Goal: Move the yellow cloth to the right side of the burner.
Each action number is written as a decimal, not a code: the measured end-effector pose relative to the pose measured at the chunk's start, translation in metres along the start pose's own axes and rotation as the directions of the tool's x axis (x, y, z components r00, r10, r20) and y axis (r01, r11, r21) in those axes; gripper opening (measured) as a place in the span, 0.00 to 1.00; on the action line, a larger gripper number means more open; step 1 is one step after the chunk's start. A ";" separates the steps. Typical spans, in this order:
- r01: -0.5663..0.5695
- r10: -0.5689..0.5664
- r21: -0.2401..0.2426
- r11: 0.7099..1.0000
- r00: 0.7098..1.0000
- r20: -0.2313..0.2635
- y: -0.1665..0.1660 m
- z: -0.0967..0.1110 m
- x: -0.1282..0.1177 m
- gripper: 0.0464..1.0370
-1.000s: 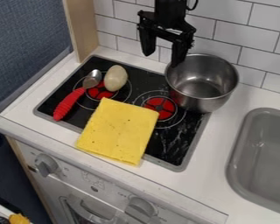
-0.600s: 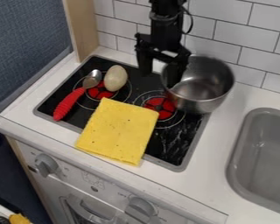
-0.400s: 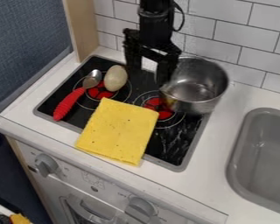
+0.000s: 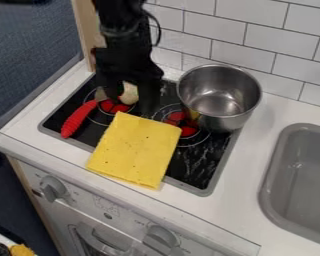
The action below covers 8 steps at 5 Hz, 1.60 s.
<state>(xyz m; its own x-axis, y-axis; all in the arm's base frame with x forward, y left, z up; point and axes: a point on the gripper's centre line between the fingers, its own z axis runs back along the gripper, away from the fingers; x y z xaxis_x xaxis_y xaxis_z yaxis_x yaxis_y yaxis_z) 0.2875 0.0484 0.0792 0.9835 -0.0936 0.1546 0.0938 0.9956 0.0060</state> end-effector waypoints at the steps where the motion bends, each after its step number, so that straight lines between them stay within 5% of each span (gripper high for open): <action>1: -0.048 0.048 -0.003 0.999 0.997 -0.060 0.010 -0.036 -0.009 0.96; 2: -0.068 0.067 -0.021 0.997 0.997 -0.049 0.012 -0.060 -0.008 0.96; 4: -0.021 0.022 0.004 1.000 0.999 -0.041 -0.002 -0.073 -0.008 0.96; 7: 0.018 -0.023 -0.043 0.999 0.991 -0.129 -0.104 -0.068 -0.013 0.96; 8: -0.037 0.030 -0.053 0.998 0.991 -0.130 -0.113 -0.070 -0.007 0.96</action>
<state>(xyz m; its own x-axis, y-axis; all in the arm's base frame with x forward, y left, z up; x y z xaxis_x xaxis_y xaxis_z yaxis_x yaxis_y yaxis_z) 0.2804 -0.0641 0.0083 0.9976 -0.0638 0.0252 0.0651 0.9965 -0.0523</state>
